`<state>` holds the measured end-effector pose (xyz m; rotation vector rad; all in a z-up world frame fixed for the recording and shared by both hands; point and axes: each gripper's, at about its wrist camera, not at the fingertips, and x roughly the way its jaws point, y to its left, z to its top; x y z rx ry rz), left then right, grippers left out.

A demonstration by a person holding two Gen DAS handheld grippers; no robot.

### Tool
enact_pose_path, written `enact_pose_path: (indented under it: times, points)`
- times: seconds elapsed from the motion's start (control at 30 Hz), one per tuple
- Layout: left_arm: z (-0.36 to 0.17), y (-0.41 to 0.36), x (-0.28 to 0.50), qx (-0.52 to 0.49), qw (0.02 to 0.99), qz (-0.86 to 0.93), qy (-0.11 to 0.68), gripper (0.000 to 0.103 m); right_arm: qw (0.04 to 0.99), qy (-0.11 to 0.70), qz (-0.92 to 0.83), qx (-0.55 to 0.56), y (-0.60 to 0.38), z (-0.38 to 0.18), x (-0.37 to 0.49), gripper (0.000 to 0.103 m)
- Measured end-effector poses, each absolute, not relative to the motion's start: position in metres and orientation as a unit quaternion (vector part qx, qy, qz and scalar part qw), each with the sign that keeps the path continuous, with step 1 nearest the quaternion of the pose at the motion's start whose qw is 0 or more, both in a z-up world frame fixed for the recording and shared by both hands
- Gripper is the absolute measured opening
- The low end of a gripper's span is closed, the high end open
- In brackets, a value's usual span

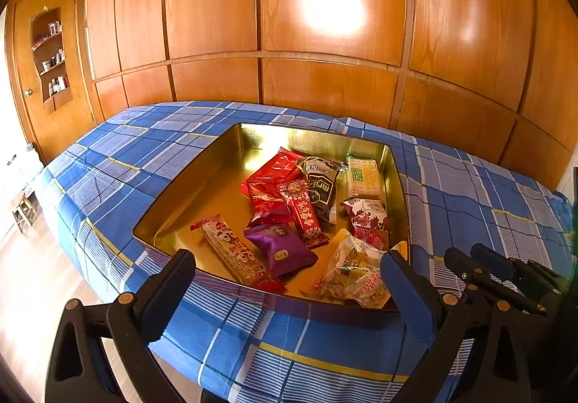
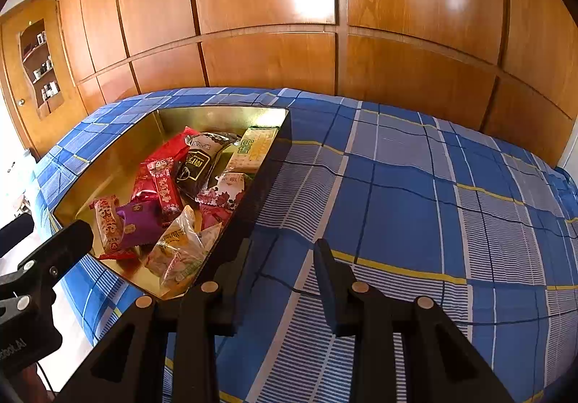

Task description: Organize snacks

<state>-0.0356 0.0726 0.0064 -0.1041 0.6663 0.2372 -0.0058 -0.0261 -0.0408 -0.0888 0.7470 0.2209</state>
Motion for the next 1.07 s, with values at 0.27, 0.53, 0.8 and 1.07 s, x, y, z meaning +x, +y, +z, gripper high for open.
enact_pose_path:
  times: [0.27, 0.53, 0.8, 1.07]
  points:
    - [0.007, 0.072, -0.037, -0.050, 0.937, 0.115, 0.325, 0.103, 0.926, 0.361, 0.105, -0.041, -0.027, -0.040, -0.007, 0.033]
    - [0.007, 0.071, -0.037, -0.049, 0.937, 0.113, 0.326, 0.103, 0.926, 0.361, 0.105, -0.042, -0.027, -0.040, -0.008, 0.033]
    - [0.008, 0.070, -0.036, -0.047, 0.938, 0.108, 0.327, 0.103, 0.925, 0.362, 0.105, -0.040, -0.029, -0.041, -0.007, 0.033]
    - [0.008, 0.065, -0.032, -0.039, 0.942, 0.088, 0.323, 0.103, 0.925, 0.365, 0.104, -0.028, -0.042, -0.042, -0.002, 0.033]
